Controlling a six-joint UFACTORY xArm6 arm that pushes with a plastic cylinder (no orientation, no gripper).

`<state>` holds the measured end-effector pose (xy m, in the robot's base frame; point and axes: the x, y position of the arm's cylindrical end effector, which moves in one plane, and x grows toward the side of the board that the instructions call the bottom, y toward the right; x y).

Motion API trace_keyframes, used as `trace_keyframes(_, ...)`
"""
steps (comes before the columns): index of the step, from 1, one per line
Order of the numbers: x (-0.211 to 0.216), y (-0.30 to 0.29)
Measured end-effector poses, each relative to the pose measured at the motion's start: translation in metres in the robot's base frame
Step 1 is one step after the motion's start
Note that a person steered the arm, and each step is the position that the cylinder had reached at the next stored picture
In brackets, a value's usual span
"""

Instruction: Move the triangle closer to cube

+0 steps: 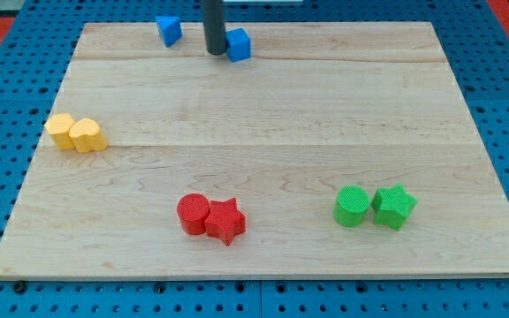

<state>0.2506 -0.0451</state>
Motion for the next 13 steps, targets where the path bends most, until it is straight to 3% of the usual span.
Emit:
trace_keyframes(1, -0.008, 0.025)
trace_keyframes(3, -0.014, -0.195)
trace_keyframes(4, -0.058, -0.199)
trace_keyframes(5, -0.052, -0.159)
trace_keyframes(6, -0.018, -0.074)
trace_keyframes(7, -0.004, -0.059)
trace_keyframes(8, -0.030, -0.122)
trace_keyframes(9, -0.059, -0.121)
trace_keyframes(11, -0.056, -0.043)
trace_keyframes(12, -0.027, 0.000)
trace_keyframes(13, -0.026, -0.055)
